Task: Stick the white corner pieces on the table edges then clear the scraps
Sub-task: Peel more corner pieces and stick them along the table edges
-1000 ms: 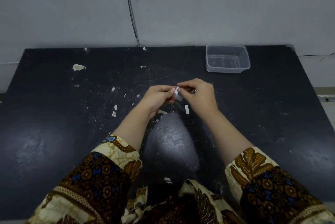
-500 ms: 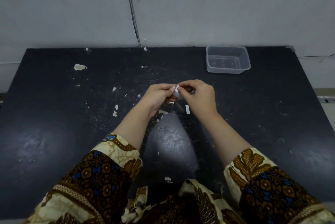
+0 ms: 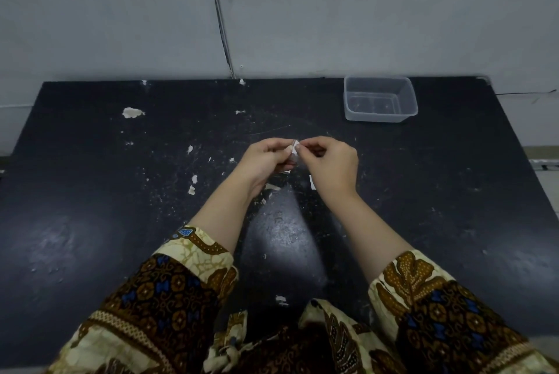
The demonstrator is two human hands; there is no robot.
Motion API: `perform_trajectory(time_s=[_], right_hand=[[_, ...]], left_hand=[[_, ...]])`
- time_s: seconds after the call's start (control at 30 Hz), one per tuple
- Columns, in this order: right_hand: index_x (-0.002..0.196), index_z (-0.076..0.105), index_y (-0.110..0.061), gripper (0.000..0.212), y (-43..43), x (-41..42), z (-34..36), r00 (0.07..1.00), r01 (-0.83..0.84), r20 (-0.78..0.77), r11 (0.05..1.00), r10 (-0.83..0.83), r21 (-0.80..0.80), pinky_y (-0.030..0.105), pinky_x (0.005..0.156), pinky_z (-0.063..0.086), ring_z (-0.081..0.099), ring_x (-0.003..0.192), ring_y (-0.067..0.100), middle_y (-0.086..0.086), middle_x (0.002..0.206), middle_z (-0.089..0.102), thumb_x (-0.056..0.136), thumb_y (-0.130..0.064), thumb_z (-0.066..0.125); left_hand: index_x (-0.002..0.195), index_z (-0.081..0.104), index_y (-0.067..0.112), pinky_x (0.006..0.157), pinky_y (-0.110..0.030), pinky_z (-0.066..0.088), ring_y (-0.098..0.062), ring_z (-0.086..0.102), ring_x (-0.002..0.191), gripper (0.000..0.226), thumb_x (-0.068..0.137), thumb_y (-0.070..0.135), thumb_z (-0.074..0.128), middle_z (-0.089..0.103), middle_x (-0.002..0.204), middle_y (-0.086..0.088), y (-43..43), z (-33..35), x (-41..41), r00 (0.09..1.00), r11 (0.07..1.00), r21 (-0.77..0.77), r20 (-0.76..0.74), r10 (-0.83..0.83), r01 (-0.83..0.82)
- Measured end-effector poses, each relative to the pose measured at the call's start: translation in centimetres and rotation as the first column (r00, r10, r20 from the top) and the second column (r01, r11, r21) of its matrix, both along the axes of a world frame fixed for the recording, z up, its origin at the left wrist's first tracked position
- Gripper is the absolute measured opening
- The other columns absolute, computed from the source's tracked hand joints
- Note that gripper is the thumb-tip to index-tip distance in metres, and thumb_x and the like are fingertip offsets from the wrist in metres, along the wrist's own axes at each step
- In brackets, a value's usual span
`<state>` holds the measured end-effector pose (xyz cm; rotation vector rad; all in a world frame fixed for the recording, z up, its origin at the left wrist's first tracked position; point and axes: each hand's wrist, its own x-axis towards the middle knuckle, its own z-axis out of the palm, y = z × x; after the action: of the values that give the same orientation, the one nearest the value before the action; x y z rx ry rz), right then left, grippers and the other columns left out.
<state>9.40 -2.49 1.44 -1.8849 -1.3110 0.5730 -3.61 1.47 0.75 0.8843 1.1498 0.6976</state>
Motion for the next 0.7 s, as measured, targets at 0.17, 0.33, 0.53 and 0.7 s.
perform_trajectory(time_s=[0.17, 0.33, 0.53, 0.7], right_hand=[[0.083, 0.074, -0.024, 0.010, 0.2, 0.2, -0.5, 0.997, -0.030, -0.073, 1.000, 0.029, -0.010, 0.027, 0.073, 0.056, 0.065, 0.072, 0.001, -0.011, 0.076, 0.071, 0.082, -0.033, 0.070], [0.087, 0.069, -0.022, 0.006, 0.4, 0.7, -0.5, 0.984, -0.160, -0.088, 0.987, 0.158, -0.020, 0.008, 0.070, 0.043, 0.059, 0.079, 0.003, -0.005, 0.087, 0.067, 0.085, -0.028, 0.066], [0.083, 0.067, -0.017, 0.007, 0.3, 1.2, -0.6, 0.960, -0.002, -0.281, 1.000, 0.003, 0.005, 0.010, 0.066, 0.045, 0.059, 0.072, 0.003, -0.008, 0.078, 0.066, 0.086, -0.023, 0.067], [0.091, 0.071, -0.014, 0.009, 0.3, 2.0, -1.0, 0.961, 0.043, -0.272, 0.997, -0.059, -0.064, 0.004, 0.064, 0.046, 0.063, 0.073, 0.007, -0.002, 0.081, 0.069, 0.082, -0.012, 0.070]], left_hand=[[0.110, 0.065, 0.003, 0.077, -0.025, 0.056, -0.015, 0.064, 0.078, 0.021, 0.092, 0.000, 0.054, 0.067, 0.085, -0.008, -0.1, 0.2, -0.1, 1.000, 1.000, -0.017, 0.005, -0.001, 0.001], [0.103, 0.067, 0.005, 0.076, -0.024, 0.056, -0.013, 0.065, 0.076, 0.017, 0.092, 0.000, 0.054, 0.068, 0.085, -0.006, -0.2, 0.3, -0.1, 0.999, 0.999, -0.037, 0.025, 0.038, -0.037], [0.093, 0.069, 0.014, 0.082, -0.026, 0.056, -0.010, 0.069, 0.071, 0.017, 0.093, 0.003, 0.055, 0.070, 0.080, -0.003, 0.0, 0.4, -0.4, 0.997, 0.996, -0.057, 0.017, 0.069, -0.068], [0.105, 0.066, 0.007, 0.075, -0.021, 0.056, -0.011, 0.066, 0.072, 0.018, 0.094, 0.004, 0.053, 0.068, 0.083, -0.005, -0.2, 0.6, 0.0, 0.998, 0.996, -0.066, 0.012, 0.062, -0.061]])
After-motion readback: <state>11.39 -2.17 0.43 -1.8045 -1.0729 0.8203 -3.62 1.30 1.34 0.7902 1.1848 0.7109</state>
